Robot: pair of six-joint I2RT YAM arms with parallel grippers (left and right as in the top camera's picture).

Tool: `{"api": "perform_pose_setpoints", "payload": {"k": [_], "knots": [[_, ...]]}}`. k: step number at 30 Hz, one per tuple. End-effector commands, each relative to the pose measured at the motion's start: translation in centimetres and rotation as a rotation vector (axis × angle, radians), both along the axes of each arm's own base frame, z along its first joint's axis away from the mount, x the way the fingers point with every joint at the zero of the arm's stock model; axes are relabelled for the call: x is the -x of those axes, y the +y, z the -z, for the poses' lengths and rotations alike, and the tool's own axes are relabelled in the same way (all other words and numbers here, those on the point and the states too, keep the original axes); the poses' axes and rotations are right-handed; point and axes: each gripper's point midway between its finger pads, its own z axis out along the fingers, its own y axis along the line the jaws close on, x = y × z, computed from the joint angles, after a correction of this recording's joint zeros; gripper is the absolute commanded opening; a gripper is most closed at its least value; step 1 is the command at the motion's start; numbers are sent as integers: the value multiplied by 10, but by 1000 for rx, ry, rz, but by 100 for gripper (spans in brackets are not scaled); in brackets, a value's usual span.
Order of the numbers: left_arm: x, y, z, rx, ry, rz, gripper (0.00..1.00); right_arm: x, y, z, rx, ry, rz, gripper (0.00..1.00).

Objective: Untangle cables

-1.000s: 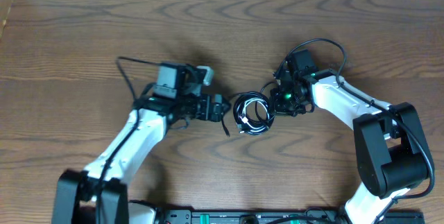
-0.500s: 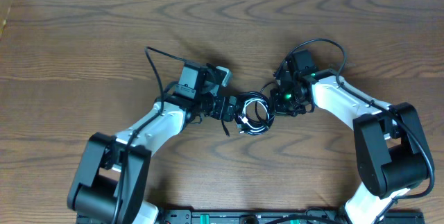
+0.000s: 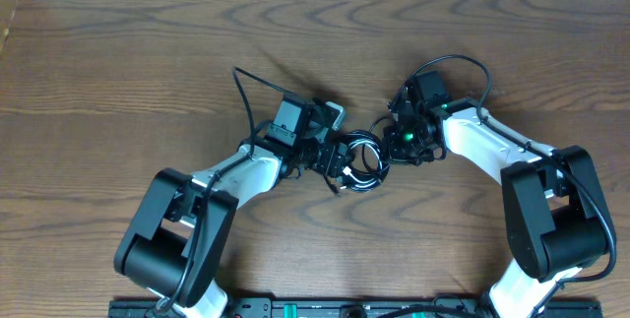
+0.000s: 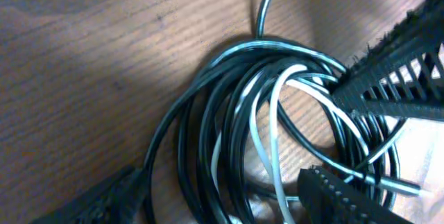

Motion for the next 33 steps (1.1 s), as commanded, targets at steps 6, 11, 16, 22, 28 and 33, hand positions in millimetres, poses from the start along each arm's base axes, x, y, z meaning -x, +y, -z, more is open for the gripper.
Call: {"api": "perform_pose_setpoints", "payload": {"k": [6, 11, 16, 22, 28, 33], "knots": [[-1, -4, 13, 12, 58, -56, 57, 10, -1, 6, 19, 22, -23, 5], [13, -16, 15, 2, 70, -10, 50, 10, -1, 6, 19, 21, -23, 5], [22, -23, 17, -4, 80, 17, 50, 10, -1, 6, 19, 21, -23, 5], [22, -25, 15, -2, 75, 21, 13, 10, -1, 6, 19, 21, -23, 8], [-1, -17, -10, -2, -20, -35, 7, 12, -1, 6, 10, 34, -22, 54], [-25, -6, -86, 34, -237, -111, 7, 8, 5, -23, -102, -4, -109, 62]]}}
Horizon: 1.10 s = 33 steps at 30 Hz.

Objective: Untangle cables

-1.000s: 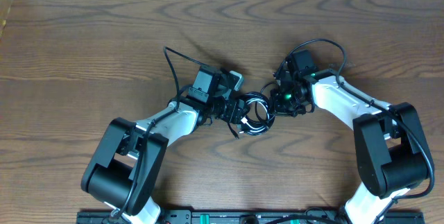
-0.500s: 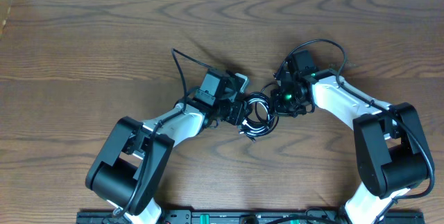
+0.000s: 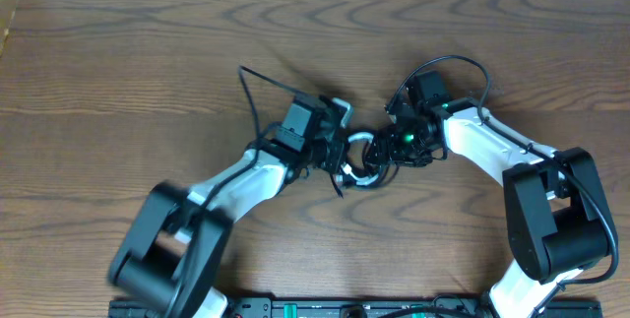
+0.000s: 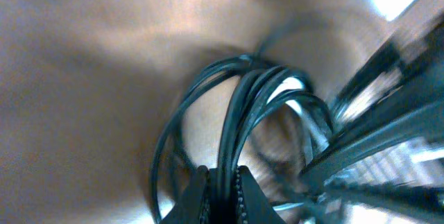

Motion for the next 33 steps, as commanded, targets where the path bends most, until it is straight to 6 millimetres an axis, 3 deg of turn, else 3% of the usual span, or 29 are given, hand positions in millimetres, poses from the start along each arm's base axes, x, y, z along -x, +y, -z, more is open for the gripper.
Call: {"api": "perform_pose_setpoints", "payload": {"k": [1, 5, 12, 21, 26, 28, 30, 33], "knots": [[-20, 6, -71, 48, -198, -58, 7, -5, -1, -28, -73, -58, -91, 63], [-18, 7, -115, 108, -290, -64, 8, -19, -17, -64, -52, -144, -86, 64], [-13, 8, -144, 169, -326, -85, 8, -33, -37, -110, -30, -290, -33, 77], [17, -20, -155, 324, -235, 89, 8, -37, -38, -117, -9, -331, -32, 74], [32, -30, -161, 384, -200, 175, 8, -47, -35, -121, -18, -383, -40, 82], [38, -33, -163, 406, -188, 207, 8, -48, -35, -122, -16, -402, -57, 77], [47, -38, -170, 452, -176, 270, 8, -50, -35, -122, -17, -416, -66, 64], [57, -43, -185, 530, -170, 347, 8, -52, -34, -122, -19, -427, -67, 34]]}}
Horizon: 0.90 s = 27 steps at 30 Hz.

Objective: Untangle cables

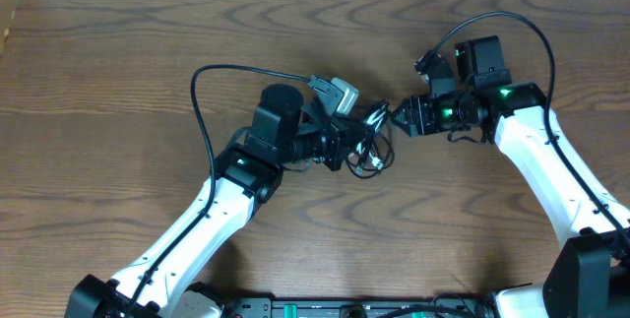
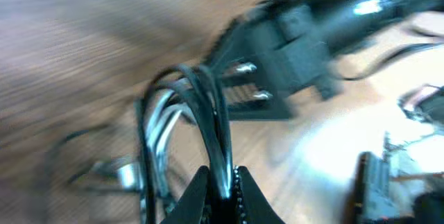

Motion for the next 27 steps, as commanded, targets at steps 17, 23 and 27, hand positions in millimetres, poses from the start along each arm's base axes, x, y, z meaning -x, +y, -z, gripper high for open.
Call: {"api": "perform_pose_setpoints", "payload": {"k": [17, 23, 27], "knots": [[-31, 43, -54, 244, 83, -62, 8, -11, -22, 4, 66, 33, 188, 79], [-29, 38, -89, 382, 126, -39, 7, 7, 9, -5, -91, 119, 113, 82], [-30, 38, -104, 433, 113, -37, 8, 15, 9, -1, -153, 294, 315, 83]]}}
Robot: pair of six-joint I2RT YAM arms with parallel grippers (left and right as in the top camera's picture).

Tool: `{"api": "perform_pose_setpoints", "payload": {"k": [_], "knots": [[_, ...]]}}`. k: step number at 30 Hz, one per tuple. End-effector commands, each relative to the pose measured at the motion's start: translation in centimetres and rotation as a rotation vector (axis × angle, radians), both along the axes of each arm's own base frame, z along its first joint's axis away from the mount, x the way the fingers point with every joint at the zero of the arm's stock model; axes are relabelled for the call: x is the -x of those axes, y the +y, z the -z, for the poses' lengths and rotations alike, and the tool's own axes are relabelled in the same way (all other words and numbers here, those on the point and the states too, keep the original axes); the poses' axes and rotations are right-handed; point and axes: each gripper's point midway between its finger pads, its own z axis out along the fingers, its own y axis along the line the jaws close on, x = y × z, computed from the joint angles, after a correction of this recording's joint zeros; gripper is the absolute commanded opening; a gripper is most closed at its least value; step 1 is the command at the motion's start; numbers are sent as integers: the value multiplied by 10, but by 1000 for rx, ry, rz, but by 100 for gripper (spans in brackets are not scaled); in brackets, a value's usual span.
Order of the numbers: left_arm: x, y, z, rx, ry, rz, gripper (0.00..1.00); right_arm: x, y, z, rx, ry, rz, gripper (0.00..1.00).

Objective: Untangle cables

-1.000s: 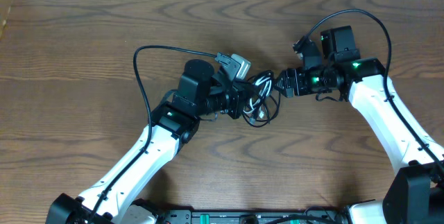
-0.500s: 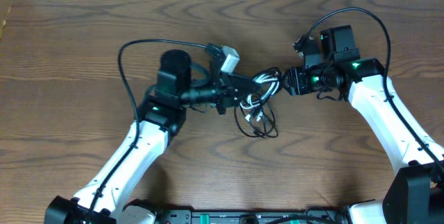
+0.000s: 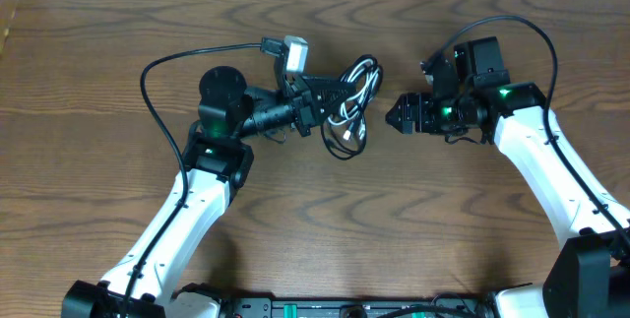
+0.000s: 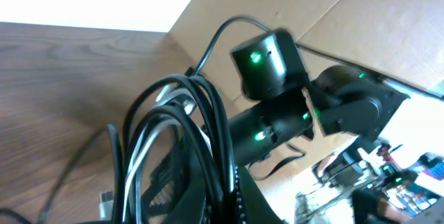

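Note:
A bundle of black and white cables (image 3: 350,99) hangs in tangled loops from my left gripper (image 3: 317,111), lifted off the wooden table (image 3: 325,220). In the left wrist view my left gripper (image 4: 232,191) is shut on several black strands, and the loops (image 4: 198,109) rise in front of it. A metal plug (image 3: 355,138) dangles at the bundle's lower end. My right gripper (image 3: 394,113) points at the bundle from the right, a short gap away and touching no cable. Its ribbed fingers (image 4: 166,175) show through the loops; how its jaws stand is unclear.
The right arm (image 4: 274,130) fills the middle of the left wrist view, with a cardboard box (image 4: 361,16) behind it. The left arm's own lead (image 3: 162,67) arcs over the table at the left. An equipment bar (image 3: 345,309) runs along the near edge.
My left gripper has moved left and toward the far edge with the bundle. A gap now separates the bundle from my right gripper, which has hardly moved.
The bundle first lay at the table's middle with my left gripper open beside it and the right fingers open among its strands. Then my left gripper was shut on several strands. Later both arms stood farther back with the bundle between them; now it hangs from the left alone.

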Motion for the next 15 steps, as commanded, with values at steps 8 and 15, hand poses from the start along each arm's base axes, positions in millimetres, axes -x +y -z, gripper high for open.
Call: {"api": "perform_pose_setpoints", "payload": {"k": [8, 15], "knots": [[3, 1, -26, 96, 68, 6, 8, -3, 25, -17, -217, 186, 256, 88], [27, -6, -31, 95, 48, 153, 8, -41, 38, -48, -267, -114, 100, 88]]}}
